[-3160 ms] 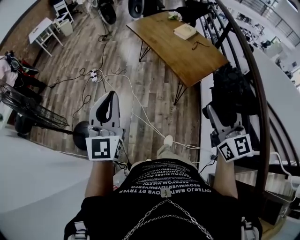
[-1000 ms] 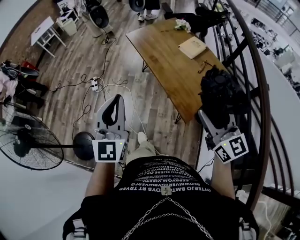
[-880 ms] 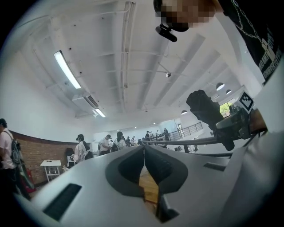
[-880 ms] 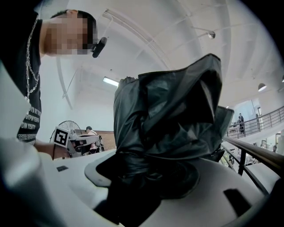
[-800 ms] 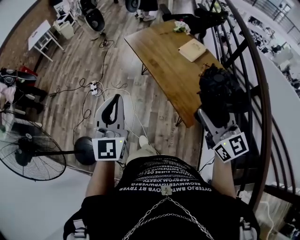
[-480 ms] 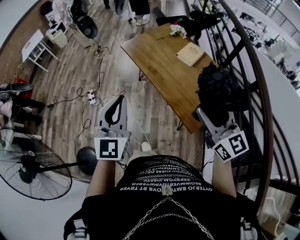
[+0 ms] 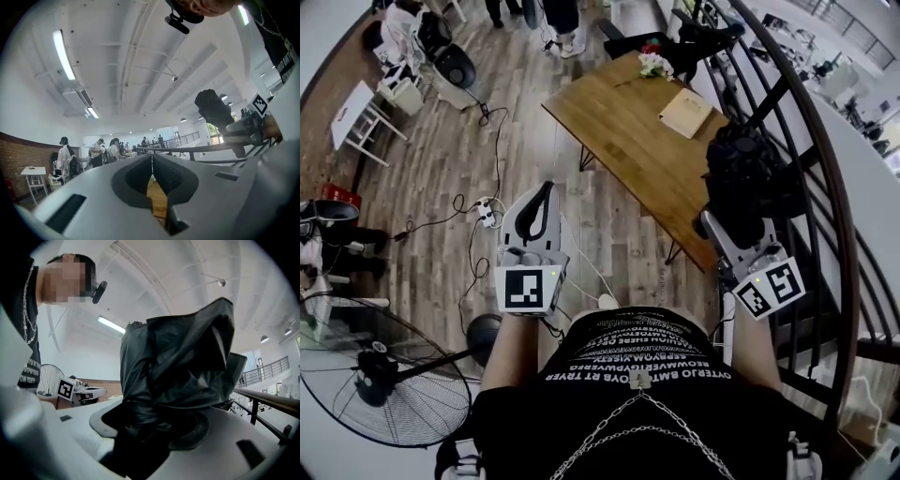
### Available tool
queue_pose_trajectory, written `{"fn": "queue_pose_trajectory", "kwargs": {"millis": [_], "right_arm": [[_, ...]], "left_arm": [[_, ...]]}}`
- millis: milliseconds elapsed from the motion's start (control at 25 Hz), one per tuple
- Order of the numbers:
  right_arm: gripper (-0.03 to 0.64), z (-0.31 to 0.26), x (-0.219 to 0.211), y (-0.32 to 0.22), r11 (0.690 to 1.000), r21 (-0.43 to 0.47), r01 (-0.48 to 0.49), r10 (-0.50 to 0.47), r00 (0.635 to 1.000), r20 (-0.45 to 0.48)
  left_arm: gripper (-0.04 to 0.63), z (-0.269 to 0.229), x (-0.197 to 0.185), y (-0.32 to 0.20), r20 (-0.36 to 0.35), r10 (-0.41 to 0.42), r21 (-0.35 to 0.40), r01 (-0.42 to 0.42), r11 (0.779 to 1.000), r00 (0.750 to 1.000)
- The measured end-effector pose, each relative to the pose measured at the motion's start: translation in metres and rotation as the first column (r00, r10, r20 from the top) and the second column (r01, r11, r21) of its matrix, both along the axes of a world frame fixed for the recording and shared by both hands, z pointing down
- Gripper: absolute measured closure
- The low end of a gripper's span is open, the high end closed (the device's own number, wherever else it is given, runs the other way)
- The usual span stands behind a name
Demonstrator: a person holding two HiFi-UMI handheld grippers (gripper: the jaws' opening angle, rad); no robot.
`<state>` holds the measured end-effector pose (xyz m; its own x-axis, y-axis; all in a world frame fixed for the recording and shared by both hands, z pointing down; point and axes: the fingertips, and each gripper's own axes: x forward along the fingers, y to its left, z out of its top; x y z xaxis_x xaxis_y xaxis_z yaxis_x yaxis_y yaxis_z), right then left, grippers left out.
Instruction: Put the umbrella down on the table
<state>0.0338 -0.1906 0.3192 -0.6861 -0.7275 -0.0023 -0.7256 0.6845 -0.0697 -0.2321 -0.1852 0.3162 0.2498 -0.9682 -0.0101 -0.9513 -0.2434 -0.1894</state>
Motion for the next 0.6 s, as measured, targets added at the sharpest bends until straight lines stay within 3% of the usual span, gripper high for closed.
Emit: {"fn": "queue_pose_trajectory", "kwargs": {"millis": [320,600], "right_arm": [[0.344,0.01,-0.02,-0.005,0.998,-0.046,-0.04,0.04,0.999,-0.011],[0.344,0.023,-0.025,-0.015,0.998,-0.058,-0.025,0.023,0.999,-0.027]], "left_arm": [[0.566,0.001,-0.015,-0.01,-0.065,0.044,0.015,-0.044,0.999,0.997],[0.566,0.025,-0.02,-0.016,-0.076,0.021,-0.046,-0.025,0.999,0.997]]}}
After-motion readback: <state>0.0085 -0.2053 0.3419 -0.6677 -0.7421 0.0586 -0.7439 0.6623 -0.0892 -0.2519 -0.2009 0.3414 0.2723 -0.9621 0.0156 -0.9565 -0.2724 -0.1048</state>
